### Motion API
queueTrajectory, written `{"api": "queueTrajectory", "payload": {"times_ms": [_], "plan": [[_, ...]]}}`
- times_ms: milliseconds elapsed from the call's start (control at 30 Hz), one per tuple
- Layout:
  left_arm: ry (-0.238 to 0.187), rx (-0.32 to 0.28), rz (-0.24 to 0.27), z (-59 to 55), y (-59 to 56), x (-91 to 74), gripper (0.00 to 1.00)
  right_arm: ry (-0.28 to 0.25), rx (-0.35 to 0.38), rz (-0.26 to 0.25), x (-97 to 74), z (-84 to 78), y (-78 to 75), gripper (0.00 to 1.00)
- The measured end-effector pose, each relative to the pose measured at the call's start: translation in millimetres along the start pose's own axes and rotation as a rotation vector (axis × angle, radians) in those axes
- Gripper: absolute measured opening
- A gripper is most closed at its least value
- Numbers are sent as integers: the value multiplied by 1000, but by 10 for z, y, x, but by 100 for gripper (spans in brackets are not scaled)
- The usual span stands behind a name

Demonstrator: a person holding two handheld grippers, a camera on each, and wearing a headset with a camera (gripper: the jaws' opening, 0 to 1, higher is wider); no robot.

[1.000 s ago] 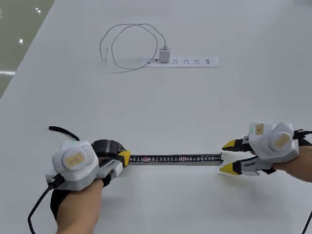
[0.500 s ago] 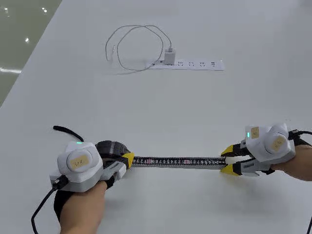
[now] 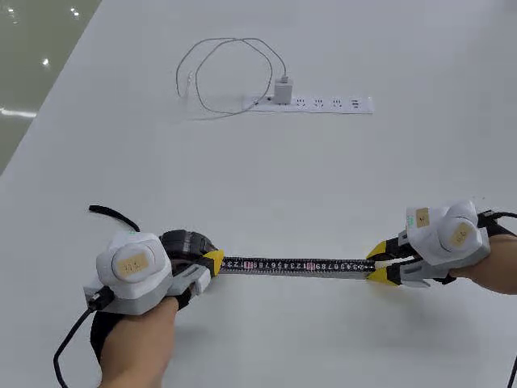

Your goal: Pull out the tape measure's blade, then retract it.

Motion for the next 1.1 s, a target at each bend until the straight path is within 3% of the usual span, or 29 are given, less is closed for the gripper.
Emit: {"api": "queueTrajectory", "payload": {"times_ms": [1100], "plan": [[34, 17, 5, 10, 6, 5, 58, 65, -15, 7, 11, 45, -18, 9]]}}
Point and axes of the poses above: the centre of the closed fingertips' face, and the gripper's own axes: x roughly forward along the fingers, y roughly to its left, z roughly out of its top, the point moved 9 cm from there along -x, roughly backward along the fingers, and after that the axes turned 1 degree about -x, right-handed, at the moved point
